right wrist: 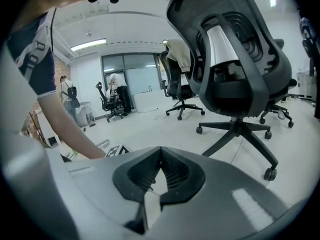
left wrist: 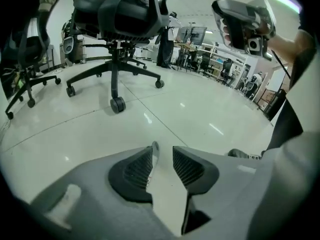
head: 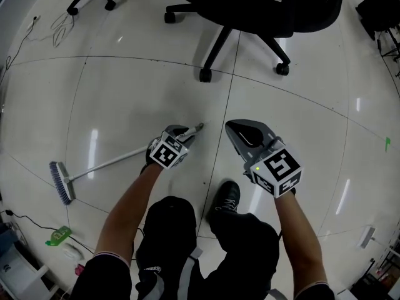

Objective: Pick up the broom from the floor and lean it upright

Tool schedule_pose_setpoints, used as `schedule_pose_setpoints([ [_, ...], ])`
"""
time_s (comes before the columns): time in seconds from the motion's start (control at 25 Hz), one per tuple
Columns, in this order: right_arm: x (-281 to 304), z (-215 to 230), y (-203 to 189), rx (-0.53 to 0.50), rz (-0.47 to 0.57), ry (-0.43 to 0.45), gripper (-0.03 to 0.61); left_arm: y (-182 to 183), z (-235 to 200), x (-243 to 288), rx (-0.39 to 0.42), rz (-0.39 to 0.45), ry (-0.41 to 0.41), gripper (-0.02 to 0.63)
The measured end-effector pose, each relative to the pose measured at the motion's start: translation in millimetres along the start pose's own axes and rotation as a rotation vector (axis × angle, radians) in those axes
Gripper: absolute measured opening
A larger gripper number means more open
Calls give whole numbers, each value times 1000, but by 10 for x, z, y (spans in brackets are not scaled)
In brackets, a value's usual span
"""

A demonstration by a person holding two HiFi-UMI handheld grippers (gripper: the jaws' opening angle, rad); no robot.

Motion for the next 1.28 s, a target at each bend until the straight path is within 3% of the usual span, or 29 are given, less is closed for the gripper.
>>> schedule_pose_setpoints([
  [0.32, 133, 76, -555, 20, 3, 16, 5, -589, -207, 611, 63, -105, -15, 163],
  [0.56, 63, 135, -703, 28, -14, -2, 5, -684, -276, 738, 113, -166, -18, 155],
  [0.72, 35, 179, -635, 14, -6, -13, 5, -647, -290, 739, 170, -220, -62, 106],
  [1.0, -69, 156, -339, -33, -28, 2, 5, -195, -264, 371, 190, -192, -87, 98],
  [1.28, -443, -102, 613, -17, -22, 20, 5, 768, -170, -551, 185, -118, -59, 98],
])
Point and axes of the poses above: the fingertips, and each gripper's own axes: x forward along the fingers, z to its right, y out of its top, the point moved 7 cm from there along -x, backward along the fingers, and after that the axes turned 8 degrees about z, right-handed, at the moved point
